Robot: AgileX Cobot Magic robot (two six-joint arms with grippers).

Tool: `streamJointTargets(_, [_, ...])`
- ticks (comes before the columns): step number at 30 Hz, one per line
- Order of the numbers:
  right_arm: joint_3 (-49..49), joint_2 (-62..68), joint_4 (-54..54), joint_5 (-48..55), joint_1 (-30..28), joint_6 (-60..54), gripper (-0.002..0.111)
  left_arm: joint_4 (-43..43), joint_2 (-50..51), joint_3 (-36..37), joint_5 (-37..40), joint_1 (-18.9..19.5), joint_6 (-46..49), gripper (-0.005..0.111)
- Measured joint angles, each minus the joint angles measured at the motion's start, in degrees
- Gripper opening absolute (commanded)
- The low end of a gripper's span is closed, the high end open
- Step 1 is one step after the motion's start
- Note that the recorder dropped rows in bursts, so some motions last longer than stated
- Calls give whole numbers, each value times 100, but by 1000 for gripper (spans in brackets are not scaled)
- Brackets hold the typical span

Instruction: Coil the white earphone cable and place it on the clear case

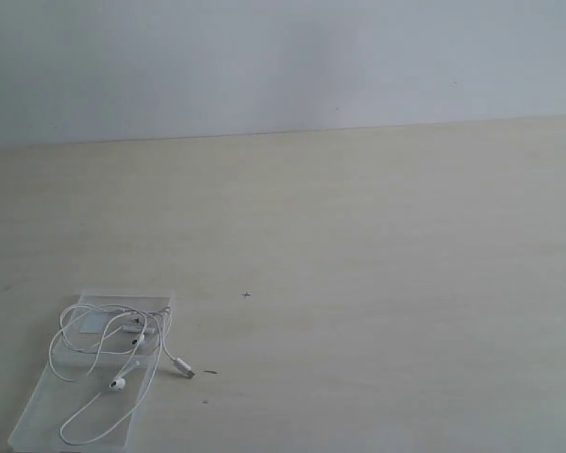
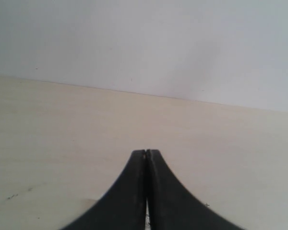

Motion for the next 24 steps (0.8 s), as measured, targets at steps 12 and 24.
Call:
streamJointTargets(12, [0,0,376,9,0,-97,0,0,0,0,0,0,0,0])
streamJointTargets(24, [0,0,376,9,0,-109,0,0,0,0,0,0,0,0])
